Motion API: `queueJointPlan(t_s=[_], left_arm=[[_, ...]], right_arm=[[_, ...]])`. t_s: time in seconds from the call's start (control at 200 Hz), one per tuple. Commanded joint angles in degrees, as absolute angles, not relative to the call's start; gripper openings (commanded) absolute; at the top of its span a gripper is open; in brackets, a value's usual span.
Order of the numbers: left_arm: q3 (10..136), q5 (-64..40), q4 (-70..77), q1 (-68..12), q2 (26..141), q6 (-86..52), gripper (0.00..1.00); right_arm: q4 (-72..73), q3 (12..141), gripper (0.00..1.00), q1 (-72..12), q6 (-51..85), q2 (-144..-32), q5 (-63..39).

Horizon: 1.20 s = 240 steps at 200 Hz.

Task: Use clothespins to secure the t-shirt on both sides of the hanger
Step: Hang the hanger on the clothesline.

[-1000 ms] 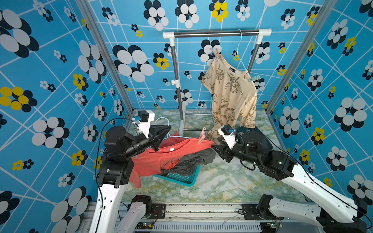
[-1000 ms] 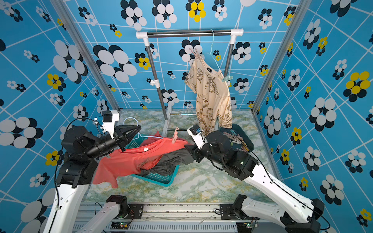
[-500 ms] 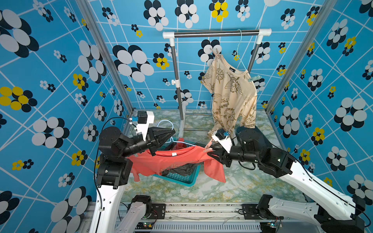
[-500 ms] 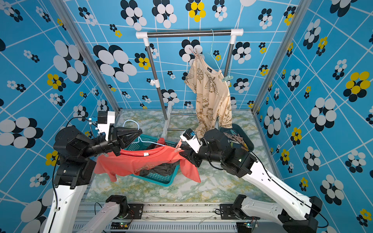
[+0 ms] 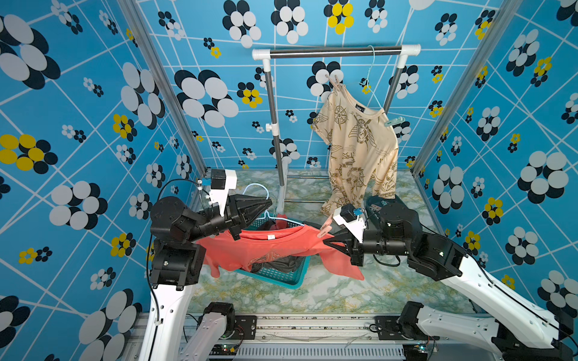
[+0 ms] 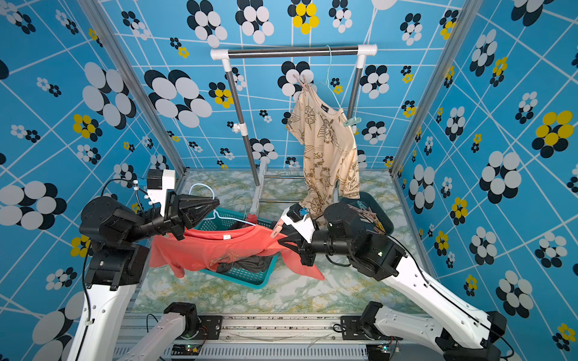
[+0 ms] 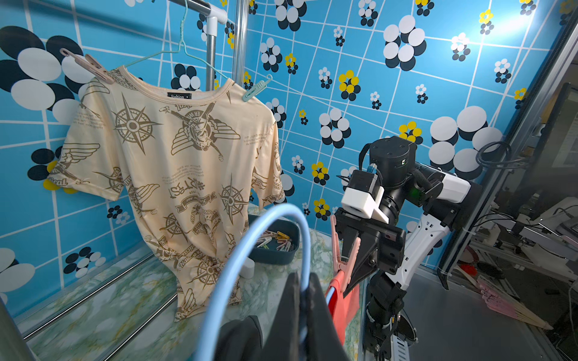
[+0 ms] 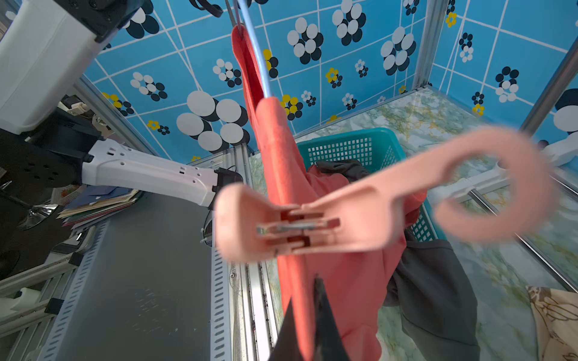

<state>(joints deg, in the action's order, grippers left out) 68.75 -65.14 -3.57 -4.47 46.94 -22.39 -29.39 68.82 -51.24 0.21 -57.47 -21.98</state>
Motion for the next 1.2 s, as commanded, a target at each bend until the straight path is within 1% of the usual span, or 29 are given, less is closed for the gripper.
queueJointPlan(t_s=[0.0, 0.03, 0.05, 0.1, 0.105, 0.115, 0.125, 0.155, 0.17, 0.175, 0.18, 0.19, 0.295, 0.405, 0.565, 0.67, 0.94, 1.114, 1.194], left_arm=[[69.5, -65.8, -0.9, -4.4, 46.2, -24.6, 0.0], [69.4, -64.9, -1.2, -4.4, 46.1, -24.6, 0.0], [69.4, -63.8, -1.6, -4.4, 46.0, -24.3, 0.06], [68.8, -59.3, -2.7, -4.4, 45.2, -23.6, 0.36], [68.7, -58.7, -2.8, -4.4, 45.1, -23.5, 0.39], [68.6, -57.4, -3.0, -4.4, 44.9, -23.3, 0.42], [68.3, -56.2, -3.2, -4.4, 44.6, -23.2, 0.48], [67.7, -52.5, -3.8, -4.4, 43.7, -22.6, 0.68], [67.3, -50.7, -4.0, -4.4, 43.3, -22.1, 0.86], [67.2, -50.2, -4.1, -4.4, 43.1, -21.9, 0.93], [67.1, -49.7, -4.1, -4.4, 42.9, -21.8, 0.97], [66.9, -48.8, -4.2, -4.4, 42.6, -21.5, 1.0], [65.5, -40.2, -4.2, -4.3, 39.8, -20.1, 0.99], [65.2, -34.2, -4.8, -4.4, 37.5, -19.0, 0.99], [63.9, -25.7, -4.8, -4.4, 34.3, -18.4, 0.99], [62.9, -22.2, -6.2, -4.4, 33.4, -17.3, 0.99], [55.1, -22.4, -6.7, -4.4, 31.2, -18.0, 0.99], [50.5, -29.1, -7.3, -4.5, 32.0, -18.7, 0.99], [48.8, -29.7, -8.2, -4.6, 32.3, -19.5, 0.99]], right_arm=[[-27.8, 67.7, 0.0, -50.7, 2.6, -56.6, -18.9], [-27.6, 67.7, 0.0, -50.7, 2.9, -56.5, -18.2], [-27.7, 67.8, 0.0, -50.6, 3.0, -56.4, -17.7], [-27.7, 67.8, 0.0, -50.7, 3.3, -56.3, -16.6], [-27.7, 67.8, 0.0, -50.7, 3.3, -56.3, -16.4], [-27.6, 67.9, 0.0, -50.7, 3.5, -56.3, -16.1], [-27.7, 67.9, 0.0, -50.7, 3.6, -56.3, -15.7], [-27.7, 68.1, 0.0, -50.6, 4.1, -56.3, -14.2], [-27.8, 68.1, 0.0, -50.6, 4.3, -56.3, -13.3], [-27.8, 68.1, 0.0, -50.6, 4.4, -56.2, -13.0], [-27.8, 68.1, 0.0, -50.6, 4.4, -56.2, -12.8], [-27.9, 68.2, 0.0, -50.6, 4.5, -56.2, -12.2], [-28.4, 67.8, 0.0, -50.2, 4.9, -55.8, -5.8], [-28.7, 67.7, 0.0, -49.5, 5.7, -55.1, -0.8], [-29.0, 68.9, 0.0, -47.8, 6.0, -53.9, 2.6], [-29.4, 71.0, 0.0, -46.4, 5.7, -53.4, 3.4], [-32.9, 81.5, 0.0, -45.4, 2.1, -56.3, 2.9], [-33.4, 87.7, 0.0, -45.4, 1.2, -57.7, 4.1], [-33.6, 90.4, 0.0, -45.4, 0.9, -58.2, 4.7]])
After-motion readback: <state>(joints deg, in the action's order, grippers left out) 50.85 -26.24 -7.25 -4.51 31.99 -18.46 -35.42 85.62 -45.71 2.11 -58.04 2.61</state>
